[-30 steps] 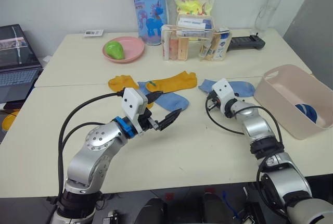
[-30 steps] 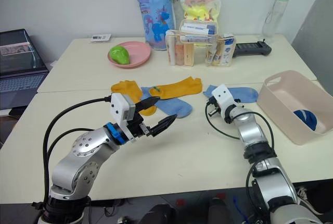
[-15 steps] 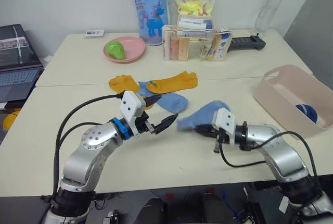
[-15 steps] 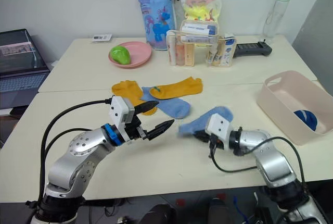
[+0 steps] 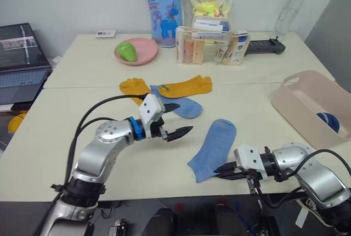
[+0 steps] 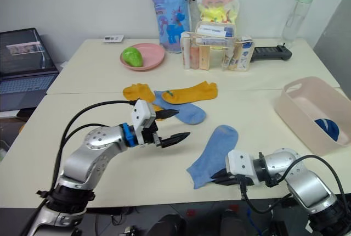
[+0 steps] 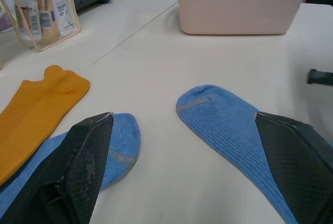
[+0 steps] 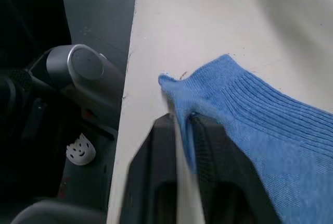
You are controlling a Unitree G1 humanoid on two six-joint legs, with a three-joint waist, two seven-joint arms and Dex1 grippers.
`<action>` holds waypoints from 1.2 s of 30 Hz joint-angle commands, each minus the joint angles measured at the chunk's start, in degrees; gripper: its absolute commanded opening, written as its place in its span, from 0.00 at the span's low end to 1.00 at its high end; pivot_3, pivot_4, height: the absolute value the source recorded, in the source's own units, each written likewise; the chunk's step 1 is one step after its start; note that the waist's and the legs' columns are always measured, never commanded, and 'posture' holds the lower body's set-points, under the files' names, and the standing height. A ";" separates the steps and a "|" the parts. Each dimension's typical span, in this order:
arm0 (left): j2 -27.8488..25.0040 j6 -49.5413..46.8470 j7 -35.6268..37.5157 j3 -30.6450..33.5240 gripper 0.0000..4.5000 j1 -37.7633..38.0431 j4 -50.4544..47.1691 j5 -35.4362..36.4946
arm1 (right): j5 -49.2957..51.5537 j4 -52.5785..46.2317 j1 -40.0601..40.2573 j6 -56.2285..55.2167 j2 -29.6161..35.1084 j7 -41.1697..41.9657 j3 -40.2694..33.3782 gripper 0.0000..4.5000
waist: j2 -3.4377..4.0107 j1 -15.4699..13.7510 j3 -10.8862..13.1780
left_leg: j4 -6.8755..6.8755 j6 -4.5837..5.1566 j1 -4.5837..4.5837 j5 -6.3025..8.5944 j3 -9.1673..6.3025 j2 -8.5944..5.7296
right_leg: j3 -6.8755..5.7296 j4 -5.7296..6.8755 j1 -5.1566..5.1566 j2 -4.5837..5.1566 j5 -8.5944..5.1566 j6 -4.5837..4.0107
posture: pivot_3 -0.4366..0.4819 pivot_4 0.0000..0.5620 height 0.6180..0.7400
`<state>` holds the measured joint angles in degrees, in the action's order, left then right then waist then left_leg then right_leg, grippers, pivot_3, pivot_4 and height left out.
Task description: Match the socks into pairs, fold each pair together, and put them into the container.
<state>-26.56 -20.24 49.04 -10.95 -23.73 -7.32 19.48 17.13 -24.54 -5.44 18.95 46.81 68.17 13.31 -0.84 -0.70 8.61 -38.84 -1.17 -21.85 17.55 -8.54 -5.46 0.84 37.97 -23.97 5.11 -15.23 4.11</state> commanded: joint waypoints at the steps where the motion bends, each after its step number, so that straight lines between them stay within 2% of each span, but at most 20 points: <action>1: 1.99 3.50 0.67 -2.28 1.00 -3.63 4.00 -3.15 | 4.95 -5.74 1.42 5.26 2.26 -1.79 -6.16 0.45 | -0.04 -0.20 0.02 | -0.01 0.00 0.01 0.00 0.02 0.00 | 0.02 0.00 0.01 -0.01 0.00 0.01 | 0.48 0.27 1.00; 2: 3.01 4.56 0.75 -2.99 1.00 -4.78 6.18 -4.18 | 7.42 -7.14 2.08 8.43 2.81 -2.52 -7.87 0.51 | -0.04 -0.33 0.02 | -0.01 0.00 0.01 0.00 0.01 0.00 | 0.02 0.01 0.01 0.00 0.01 0.01 | 0.48 0.27 1.00; 7: 7.84 10.72 1.49 -6.54 1.00 -10.15 16.50 -9.14 | 12.90 -10.13 4.34 16.31 3.59 -6.75 -13.75 0.51 | -0.06 -0.56 0.02 | -0.02 0.00 0.02 0.00 0.03 0.05 | 0.02 0.01 0.01 0.00 0.01 0.01 | 0.48 0.27 1.00; 10: 12.50 15.82 3.02 -10.76 1.00 -14.91 25.92 -13.35 | 11.18 -9.13 6.27 16.34 1.28 -12.61 -16.28 0.51 | -0.11 -0.80 0.02 | -0.02 0.00 0.02 0.00 0.03 0.03 | -0.02 0.03 0.03 -0.01 0.01 0.01 | 0.48 0.27 1.00; 16: 18.54 22.14 3.76 -12.15 1.00 -20.98 40.71 -17.55 | 10.03 -9.91 10.19 15.00 -1.35 -17.03 -16.61 0.51 | -0.17 -0.63 0.06 | -0.07 0.01 0.04 0.00 0.03 -0.01 | -0.07 0.00 0.14 -0.04 0.01 0.04 | 0.48 0.27 1.00; 20: 19.64 25.21 4.90 -13.31 0.82 -23.02 47.16 -20.70 | 9.48 -10.21 11.77 13.75 -1.50 -18.05 -17.06 0.52 | -0.16 -0.39 0.06 | -0.06 0.01 0.07 0.00 0.07 0.01 | -0.03 0.03 0.13 -0.07 0.01 0.04 | 0.48 0.27 1.00; 25: 19.37 25.15 7.19 -12.61 0.47 -22.77 48.64 -21.20 | 8.66 -9.44 12.57 12.03 -2.00 -19.10 -17.67 0.52 | -0.16 -0.41 0.06 | -0.07 0.01 0.07 0.00 0.03 0.00 | -0.06 0.03 0.14 -0.09 0.01 0.04 | 0.48 0.27 1.00; 31: 18.71 24.74 6.58 -11.62 0.04 -21.51 47.28 -21.07 | 8.92 -9.10 10.34 11.90 -2.95 -19.67 -16.18 0.52 | -0.16 -0.35 0.06 | -0.07 0.01 0.09 0.00 0.03 -0.01 | -0.05 0.04 0.15 -0.09 0.01 0.04 | 0.48 0.27 1.00; 32: 18.62 24.57 6.35 -11.45 0.01 -21.27 46.91 -21.05 | 8.96 -8.95 9.95 11.96 -3.00 -19.69 -15.99 0.52 | -0.16 -0.31 0.05 | -0.07 0.01 0.09 0.00 0.03 -0.01 | -0.05 0.04 0.15 -0.09 0.01 0.04 | 0.48 0.27 1.00; 36: 17.36 22.15 4.57 -10.09 0.01 -18.27 42.82 -20.98 | 7.96 -6.23 7.28 10.91 -3.26 -19.10 -14.45 0.52 | -0.16 -0.14 0.05 | -0.07 0.01 0.09 0.00 0.02 0.00 | -0.05 0.04 0.14 -0.10 0.01 0.04 | 0.48 0.27 1.00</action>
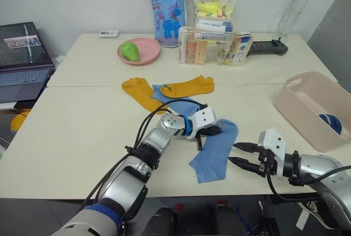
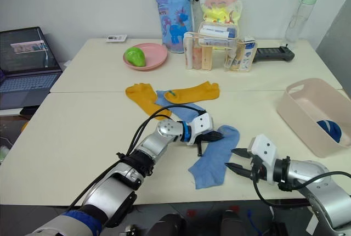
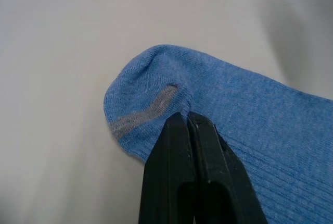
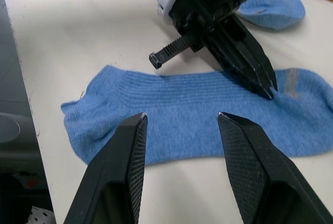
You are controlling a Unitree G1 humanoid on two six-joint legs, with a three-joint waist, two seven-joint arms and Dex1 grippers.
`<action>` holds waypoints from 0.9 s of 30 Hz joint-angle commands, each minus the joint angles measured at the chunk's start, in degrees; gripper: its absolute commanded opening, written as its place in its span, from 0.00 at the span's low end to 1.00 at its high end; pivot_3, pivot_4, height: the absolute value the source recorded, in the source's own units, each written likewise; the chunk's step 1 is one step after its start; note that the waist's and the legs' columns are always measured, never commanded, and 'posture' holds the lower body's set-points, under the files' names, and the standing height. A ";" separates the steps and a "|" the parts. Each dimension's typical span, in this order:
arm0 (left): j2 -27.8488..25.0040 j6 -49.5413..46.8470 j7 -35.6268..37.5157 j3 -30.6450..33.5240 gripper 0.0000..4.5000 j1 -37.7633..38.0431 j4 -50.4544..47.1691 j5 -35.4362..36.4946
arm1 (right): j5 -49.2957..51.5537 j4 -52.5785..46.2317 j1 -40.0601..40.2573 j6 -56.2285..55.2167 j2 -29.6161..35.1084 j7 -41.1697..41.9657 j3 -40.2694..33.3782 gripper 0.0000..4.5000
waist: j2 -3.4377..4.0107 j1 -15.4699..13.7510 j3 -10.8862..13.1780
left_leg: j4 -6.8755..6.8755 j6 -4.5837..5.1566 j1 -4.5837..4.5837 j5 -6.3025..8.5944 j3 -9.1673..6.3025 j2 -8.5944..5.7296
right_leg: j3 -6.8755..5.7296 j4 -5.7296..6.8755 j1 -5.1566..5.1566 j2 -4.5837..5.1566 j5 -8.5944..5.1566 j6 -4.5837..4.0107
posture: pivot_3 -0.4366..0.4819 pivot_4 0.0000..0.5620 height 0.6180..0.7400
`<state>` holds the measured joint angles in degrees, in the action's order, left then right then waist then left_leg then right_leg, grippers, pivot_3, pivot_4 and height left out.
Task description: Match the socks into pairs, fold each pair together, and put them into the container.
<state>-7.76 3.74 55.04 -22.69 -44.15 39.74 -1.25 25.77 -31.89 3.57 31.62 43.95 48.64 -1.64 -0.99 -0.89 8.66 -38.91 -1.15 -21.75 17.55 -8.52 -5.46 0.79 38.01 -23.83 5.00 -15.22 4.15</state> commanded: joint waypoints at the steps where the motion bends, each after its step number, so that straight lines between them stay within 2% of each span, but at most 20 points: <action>1: -2.04 -2.56 -2.01 2.09 0.01 3.35 -6.05 -0.25 | -0.75 1.87 -2.54 -2.01 -0.53 0.55 0.83 0.52 | 0.00 0.12 0.00 | 0.00 0.00 0.00 0.00 0.00 0.01 | 0.00 0.00 0.00 0.00 0.00 0.00 | 0.48 0.27 1.00; 8: -7.86 -13.18 -6.44 7.60 0.01 14.80 -26.63 2.26 | -1.17 3.71 -4.90 -2.74 -0.93 0.88 2.05 0.52 | 0.04 1.03 -0.02 | 0.04 0.00 -0.01 0.00 -0.04 0.10 | 0.07 0.05 -0.11 0.04 0.00 -0.01 | 0.48 0.27 1.00; 14: -11.50 -27.73 -13.89 16.56 0.01 27.26 -49.01 6.63 | -1.92 5.30 -5.49 -3.56 -0.43 1.98 2.26 0.52 | 0.05 0.98 -0.03 | 0.04 0.00 -0.05 0.00 -0.05 0.06 | 0.13 0.05 -0.18 0.08 0.00 -0.01 | 0.48 0.27 1.00; 17: -10.82 -32.67 -20.66 19.16 0.01 31.80 -53.60 5.02 | -3.45 6.87 -6.60 -4.37 -0.13 2.92 3.94 0.52 | 0.07 0.60 -0.04 | 0.05 0.00 -0.03 0.00 -0.09 0.04 | 0.11 0.04 -0.14 0.09 0.00 -0.01 | 0.48 0.27 1.00; 22: -8.94 -38.34 -23.93 18.92 0.01 34.32 -57.15 7.05 | -4.55 7.28 -8.44 -5.19 -0.32 5.31 6.94 0.52 | 0.06 0.04 -0.04 | 0.05 -0.01 -0.04 0.00 -0.08 0.01 | 0.07 0.03 -0.11 0.07 0.00 -0.01 | 0.48 0.27 1.00; 25: -9.33 -39.23 -23.91 18.92 0.15 35.47 -58.83 8.17 | -5.39 6.80 -10.11 -5.15 -0.70 6.67 9.95 0.52 | 0.07 0.05 -0.04 | 0.05 -0.01 -0.02 0.00 -0.04 0.04 | 0.12 0.03 -0.11 0.08 0.00 -0.01 | 0.48 0.27 1.00; 27: -10.98 -39.81 -23.04 20.41 0.27 35.86 -59.62 9.37 | -5.23 6.64 -11.25 -3.73 -0.96 6.82 11.13 0.52 | 0.07 0.05 -0.04 | 0.05 -0.01 -0.02 0.00 -0.04 0.06 | 0.11 0.03 -0.12 0.09 0.00 -0.01 | 0.48 0.27 1.00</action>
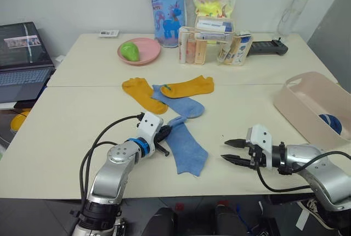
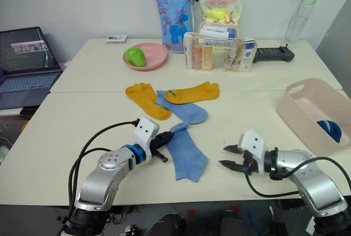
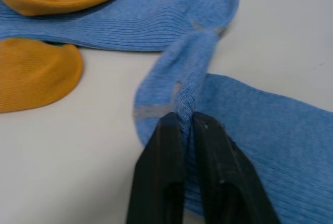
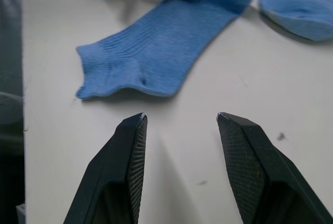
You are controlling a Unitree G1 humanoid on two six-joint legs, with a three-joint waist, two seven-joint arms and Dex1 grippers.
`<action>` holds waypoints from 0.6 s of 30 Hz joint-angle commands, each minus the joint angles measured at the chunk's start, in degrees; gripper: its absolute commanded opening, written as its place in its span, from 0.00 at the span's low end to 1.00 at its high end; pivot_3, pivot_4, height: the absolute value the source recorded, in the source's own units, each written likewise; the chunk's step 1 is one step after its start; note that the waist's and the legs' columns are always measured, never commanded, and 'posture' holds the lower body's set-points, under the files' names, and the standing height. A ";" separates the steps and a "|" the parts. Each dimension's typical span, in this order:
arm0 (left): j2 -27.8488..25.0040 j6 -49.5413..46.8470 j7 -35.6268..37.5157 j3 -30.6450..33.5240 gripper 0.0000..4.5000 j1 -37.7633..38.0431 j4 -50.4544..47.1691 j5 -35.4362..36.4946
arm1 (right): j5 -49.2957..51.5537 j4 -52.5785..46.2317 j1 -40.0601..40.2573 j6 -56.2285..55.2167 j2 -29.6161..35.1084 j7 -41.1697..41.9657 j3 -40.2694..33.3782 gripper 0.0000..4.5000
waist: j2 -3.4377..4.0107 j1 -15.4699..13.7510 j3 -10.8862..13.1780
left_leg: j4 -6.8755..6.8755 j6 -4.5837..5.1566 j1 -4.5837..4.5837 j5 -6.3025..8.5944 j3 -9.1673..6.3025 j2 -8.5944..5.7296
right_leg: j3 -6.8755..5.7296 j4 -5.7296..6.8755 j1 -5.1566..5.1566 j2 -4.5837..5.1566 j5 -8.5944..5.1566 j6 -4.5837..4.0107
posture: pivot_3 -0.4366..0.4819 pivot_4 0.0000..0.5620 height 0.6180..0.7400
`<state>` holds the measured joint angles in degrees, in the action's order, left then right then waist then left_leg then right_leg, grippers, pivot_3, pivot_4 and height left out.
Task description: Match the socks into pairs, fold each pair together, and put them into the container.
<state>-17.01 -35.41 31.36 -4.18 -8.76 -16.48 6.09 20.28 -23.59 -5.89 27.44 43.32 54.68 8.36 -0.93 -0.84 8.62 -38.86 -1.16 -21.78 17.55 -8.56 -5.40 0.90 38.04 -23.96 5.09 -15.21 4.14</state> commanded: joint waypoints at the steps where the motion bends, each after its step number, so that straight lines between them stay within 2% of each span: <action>1: -2.88 -1.04 1.33 3.02 0.35 0.48 -3.74 2.90 | 0.83 -1.85 -2.17 1.97 -0.49 0.55 1.35 0.52 | 0.00 0.02 0.00 | 0.00 0.00 0.00 0.00 0.00 0.01 | 0.00 0.00 0.00 0.01 0.00 0.00 | 0.48 0.27 1.00; 6: -7.75 -1.05 5.12 8.35 0.72 0.08 -3.84 8.20 | 2.73 -2.98 -1.71 6.90 -0.40 0.43 2.13 0.52 | 0.00 -0.04 0.00 | 0.01 0.00 -0.01 0.00 -0.05 0.00 | -0.02 -0.02 -0.01 0.05 0.00 -0.01 | 0.48 0.27 1.00; 8: -10.11 0.14 8.39 11.17 0.85 -0.21 -2.98 11.26 | 1.70 -3.35 -1.29 7.12 0.41 1.30 3.59 0.52 | 0.00 -0.12 0.00 | 0.01 0.00 -0.02 0.00 -0.05 -0.02 | -0.03 -0.03 -0.01 0.07 0.00 -0.01 | 0.48 0.27 1.00; 10: -12.69 5.08 13.21 11.35 0.99 0.07 -2.75 12.61 | 1.97 -3.56 -2.16 8.78 0.44 1.80 4.92 0.52 | 0.00 -0.09 0.00 | 0.02 -0.01 -0.01 0.00 -0.06 -0.01 | -0.04 -0.03 -0.01 0.07 0.00 -0.01 | 0.48 0.27 1.00; 15: -15.26 9.44 17.70 9.35 1.00 2.03 -3.54 13.82 | 1.59 -2.26 -5.11 10.60 -1.09 1.43 7.40 0.52 | 0.02 0.00 -0.01 | 0.03 -0.01 -0.01 0.01 -0.06 -0.01 | -0.03 -0.05 0.00 0.09 0.00 -0.02 | 0.48 0.27 1.00; 18: -14.93 9.15 16.63 9.00 1.00 1.91 -3.76 14.22 | 1.64 -1.21 -6.71 11.46 -2.87 0.86 8.30 0.52 | 0.02 0.00 0.00 | 0.04 -0.01 -0.01 0.01 -0.12 0.00 | -0.06 -0.05 0.00 0.08 0.00 -0.02 | 0.48 0.27 1.00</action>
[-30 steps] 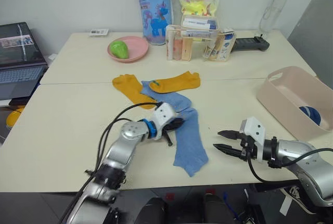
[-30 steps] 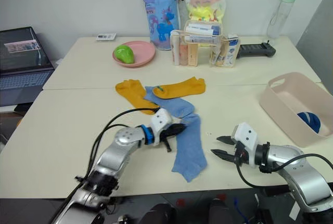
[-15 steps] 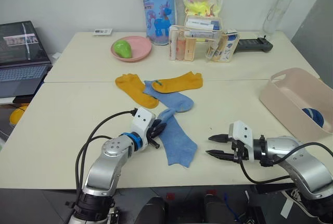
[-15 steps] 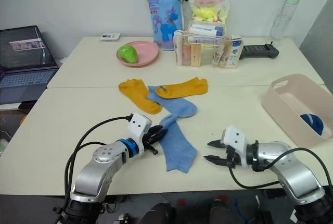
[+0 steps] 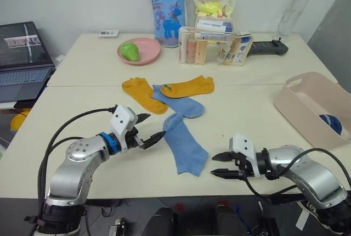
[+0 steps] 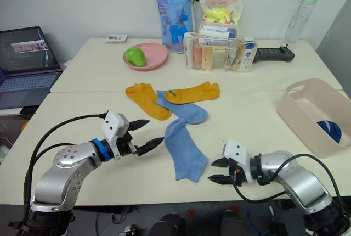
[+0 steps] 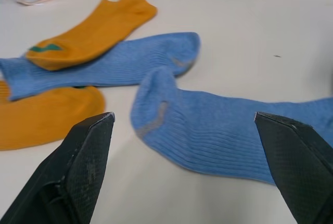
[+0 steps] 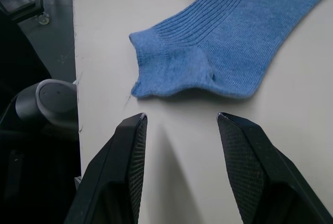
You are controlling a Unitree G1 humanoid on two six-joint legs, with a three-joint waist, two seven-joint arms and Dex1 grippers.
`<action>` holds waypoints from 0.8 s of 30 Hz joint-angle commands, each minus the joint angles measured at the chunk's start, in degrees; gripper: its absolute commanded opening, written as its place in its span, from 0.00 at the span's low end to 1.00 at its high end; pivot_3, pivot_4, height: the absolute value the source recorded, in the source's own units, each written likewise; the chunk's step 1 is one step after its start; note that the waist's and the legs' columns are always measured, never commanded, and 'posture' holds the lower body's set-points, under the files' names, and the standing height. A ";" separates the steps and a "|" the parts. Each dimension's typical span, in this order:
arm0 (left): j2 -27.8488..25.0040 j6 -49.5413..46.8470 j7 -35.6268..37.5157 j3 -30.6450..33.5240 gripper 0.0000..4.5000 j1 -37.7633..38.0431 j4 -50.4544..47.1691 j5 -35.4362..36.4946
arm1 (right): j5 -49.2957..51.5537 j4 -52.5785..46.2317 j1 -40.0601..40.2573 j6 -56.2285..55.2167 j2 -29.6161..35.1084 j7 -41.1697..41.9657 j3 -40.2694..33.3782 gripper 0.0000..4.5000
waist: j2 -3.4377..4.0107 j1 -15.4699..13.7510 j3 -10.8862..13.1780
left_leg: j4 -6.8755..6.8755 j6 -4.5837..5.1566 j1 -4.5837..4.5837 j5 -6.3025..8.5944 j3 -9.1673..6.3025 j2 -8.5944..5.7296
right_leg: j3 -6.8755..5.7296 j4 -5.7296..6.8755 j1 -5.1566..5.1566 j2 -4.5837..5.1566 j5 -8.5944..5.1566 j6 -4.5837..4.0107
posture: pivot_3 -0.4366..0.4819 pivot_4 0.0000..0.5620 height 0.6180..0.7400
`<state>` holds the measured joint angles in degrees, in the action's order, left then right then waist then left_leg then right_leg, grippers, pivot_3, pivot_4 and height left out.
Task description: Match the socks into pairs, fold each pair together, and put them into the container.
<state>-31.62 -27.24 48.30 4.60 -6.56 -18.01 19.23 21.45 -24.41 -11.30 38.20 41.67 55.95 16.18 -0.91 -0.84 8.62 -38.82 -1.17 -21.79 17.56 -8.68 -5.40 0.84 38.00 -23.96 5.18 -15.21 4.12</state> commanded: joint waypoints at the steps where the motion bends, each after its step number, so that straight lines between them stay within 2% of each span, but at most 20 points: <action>1: -0.30 1.05 -0.64 0.00 1.00 -0.30 -2.28 0.98 | 0.99 -0.30 -1.64 1.50 -1.77 -0.55 0.46 0.52 | 0.00 0.00 0.00 | 0.00 0.00 0.00 0.00 0.00 0.00 | 0.00 0.00 0.00 0.00 0.00 -0.01 | 0.48 0.27 1.00; 16: -1.04 1.41 -1.95 -0.21 1.00 0.83 -3.50 0.89 | 0.79 5.08 -4.29 3.28 -6.87 0.23 2.83 0.52 | 0.01 0.13 0.00 | 0.02 0.00 0.00 0.00 -0.02 0.00 | 0.00 0.01 -0.03 -0.01 0.00 -0.01 | 0.48 0.27 1.00; 19: -1.07 1.16 -2.08 -0.27 1.00 0.83 -3.81 0.94 | -0.12 6.95 -4.23 1.90 -7.37 0.37 3.17 0.37 | 0.00 0.13 0.00 | 0.02 0.00 0.00 0.00 -0.01 -0.02 | 0.01 0.00 -0.03 -0.01 0.00 -0.01 | 0.48 0.27 1.00; 23: -1.23 1.13 -2.19 -0.35 1.00 0.99 -4.05 0.84 | -0.90 8.94 -3.88 -0.33 -6.88 1.24 3.19 0.05 | 0.01 0.17 0.00 | 0.02 0.00 0.00 0.00 -0.02 -0.01 | 0.01 0.01 -0.03 -0.01 0.00 -0.01 | 0.48 0.27 1.00; 24: -1.28 1.16 -2.19 -0.39 1.00 0.99 -4.04 0.81 | -0.91 9.07 -3.72 -0.62 -6.72 1.44 3.17 0.01 | 0.01 0.19 0.00 | 0.03 0.00 0.00 0.00 -0.02 -0.01 | 0.00 0.01 -0.03 -0.01 0.00 -0.01 | 0.48 0.27 1.00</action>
<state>-32.24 -26.82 46.64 3.88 -5.54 -19.95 19.31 20.70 -14.86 -14.97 38.91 34.67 56.42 19.40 -0.90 -0.66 8.62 -38.79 -1.18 -21.79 17.56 -8.70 -5.41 0.85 38.00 -24.00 5.17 -15.21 4.12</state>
